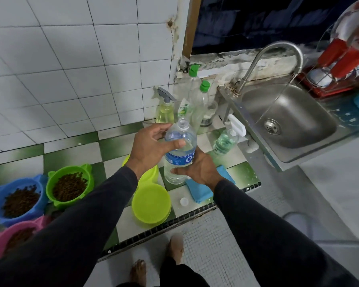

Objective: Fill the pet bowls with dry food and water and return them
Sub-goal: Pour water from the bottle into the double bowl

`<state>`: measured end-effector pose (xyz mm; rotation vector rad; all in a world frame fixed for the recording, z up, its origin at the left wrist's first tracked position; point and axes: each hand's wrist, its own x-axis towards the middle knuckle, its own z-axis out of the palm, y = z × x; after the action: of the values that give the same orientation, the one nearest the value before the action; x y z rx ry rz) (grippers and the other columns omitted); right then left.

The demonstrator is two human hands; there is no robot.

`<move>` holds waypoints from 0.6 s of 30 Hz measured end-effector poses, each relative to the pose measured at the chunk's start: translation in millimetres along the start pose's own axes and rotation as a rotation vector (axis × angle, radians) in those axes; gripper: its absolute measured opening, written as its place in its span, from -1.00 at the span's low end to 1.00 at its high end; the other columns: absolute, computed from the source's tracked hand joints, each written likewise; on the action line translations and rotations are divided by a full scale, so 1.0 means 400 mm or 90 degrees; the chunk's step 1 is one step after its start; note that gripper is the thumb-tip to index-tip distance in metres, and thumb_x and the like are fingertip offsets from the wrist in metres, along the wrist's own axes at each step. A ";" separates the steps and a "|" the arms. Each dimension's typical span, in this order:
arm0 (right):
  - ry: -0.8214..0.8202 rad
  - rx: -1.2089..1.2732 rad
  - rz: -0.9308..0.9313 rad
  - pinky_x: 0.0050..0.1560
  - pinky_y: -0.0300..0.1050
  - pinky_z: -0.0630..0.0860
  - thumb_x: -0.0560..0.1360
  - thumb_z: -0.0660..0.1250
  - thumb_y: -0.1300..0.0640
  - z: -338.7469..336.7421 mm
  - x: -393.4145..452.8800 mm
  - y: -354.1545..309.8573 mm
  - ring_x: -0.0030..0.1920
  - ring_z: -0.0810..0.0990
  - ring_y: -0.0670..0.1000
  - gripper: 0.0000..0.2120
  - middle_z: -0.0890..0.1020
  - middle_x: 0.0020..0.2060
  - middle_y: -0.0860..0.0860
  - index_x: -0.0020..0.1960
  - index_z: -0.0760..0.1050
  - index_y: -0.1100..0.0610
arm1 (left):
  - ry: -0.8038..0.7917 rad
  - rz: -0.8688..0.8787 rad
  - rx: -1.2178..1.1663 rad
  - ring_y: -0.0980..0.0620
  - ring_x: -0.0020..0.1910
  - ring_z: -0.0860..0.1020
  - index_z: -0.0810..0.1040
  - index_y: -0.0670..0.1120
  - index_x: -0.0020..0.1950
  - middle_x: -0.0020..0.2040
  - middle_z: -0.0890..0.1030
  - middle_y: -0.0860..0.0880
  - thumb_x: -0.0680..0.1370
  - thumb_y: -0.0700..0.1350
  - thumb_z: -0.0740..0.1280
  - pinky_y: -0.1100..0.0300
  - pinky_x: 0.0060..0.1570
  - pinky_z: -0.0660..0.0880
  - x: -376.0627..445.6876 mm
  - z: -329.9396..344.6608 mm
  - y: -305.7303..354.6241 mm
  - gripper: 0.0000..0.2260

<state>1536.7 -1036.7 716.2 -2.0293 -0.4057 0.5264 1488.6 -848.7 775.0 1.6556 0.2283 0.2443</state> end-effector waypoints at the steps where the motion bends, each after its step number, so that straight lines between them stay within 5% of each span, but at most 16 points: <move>1: -0.010 0.026 -0.006 0.11 -0.07 0.62 0.30 0.65 0.26 0.000 0.006 0.008 0.14 0.66 -0.03 -0.33 0.68 0.11 -0.08 0.33 0.46 0.03 | 0.000 0.002 0.006 0.12 0.15 0.69 0.66 -0.09 0.28 0.18 0.72 0.06 0.19 0.19 0.70 0.06 0.24 0.61 0.002 0.002 -0.002 -0.26; 3: 0.001 0.074 -0.047 0.01 0.10 0.67 0.39 0.46 0.52 0.003 0.007 0.010 0.12 0.68 0.12 -0.44 0.71 0.08 0.03 0.29 0.47 0.11 | 0.004 0.003 0.016 0.07 0.16 0.69 0.65 -0.11 0.29 0.20 0.72 0.02 0.20 0.15 0.70 -0.02 0.25 0.61 0.006 0.006 -0.008 -0.27; 6: 0.002 0.186 -0.070 -0.09 0.18 0.68 0.57 0.33 0.17 0.002 0.010 0.000 0.07 0.70 0.17 -0.77 0.71 0.08 0.12 0.18 0.66 0.08 | 0.014 0.003 0.035 0.05 0.17 0.69 0.65 -0.12 0.30 0.21 0.71 0.00 0.19 0.14 0.69 -0.06 0.24 0.62 0.006 0.009 -0.018 -0.25; 11: -0.050 0.326 0.039 -0.06 0.22 0.67 0.73 0.06 0.09 0.015 0.039 0.027 0.07 0.70 0.17 -0.57 0.71 0.08 0.13 0.08 0.72 -0.01 | 0.019 -0.011 0.053 0.11 0.15 0.69 0.66 -0.09 0.30 0.19 0.72 0.06 0.19 0.14 0.70 0.01 0.21 0.63 -0.001 0.015 -0.035 -0.27; 14: -0.029 0.322 0.087 -0.08 0.24 0.67 0.71 0.13 0.17 0.018 0.037 0.030 0.06 0.71 0.19 -0.66 0.71 0.08 0.14 0.13 0.69 0.04 | 0.017 -0.023 0.051 0.12 0.15 0.68 0.67 -0.09 0.28 0.17 0.72 0.06 0.19 0.10 0.71 0.02 0.18 0.65 -0.006 0.017 -0.044 -0.30; 16: -0.049 0.221 0.068 -0.01 0.07 0.67 0.59 0.39 0.22 0.008 0.033 0.050 0.07 0.71 0.03 -0.76 0.72 0.07 0.01 0.24 0.60 0.04 | 0.016 -0.025 0.052 0.14 0.16 0.68 0.67 -0.09 0.28 0.18 0.72 0.06 0.19 0.10 0.71 0.05 0.14 0.66 -0.012 0.017 -0.049 -0.30; 18: -0.057 0.078 0.083 0.14 -0.05 0.62 0.31 0.66 0.11 0.007 0.037 0.065 0.12 0.67 -0.09 -0.38 0.68 0.11 -0.10 0.32 0.52 0.00 | 0.013 -0.021 0.056 0.16 0.17 0.67 0.66 -0.09 0.28 0.18 0.72 0.08 0.19 0.09 0.71 0.08 0.12 0.67 -0.018 0.018 -0.055 -0.30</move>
<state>1549.7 -1039.9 689.4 -1.9274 -0.2887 0.7078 1483.9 -855.6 752.4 1.7363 0.2856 0.2285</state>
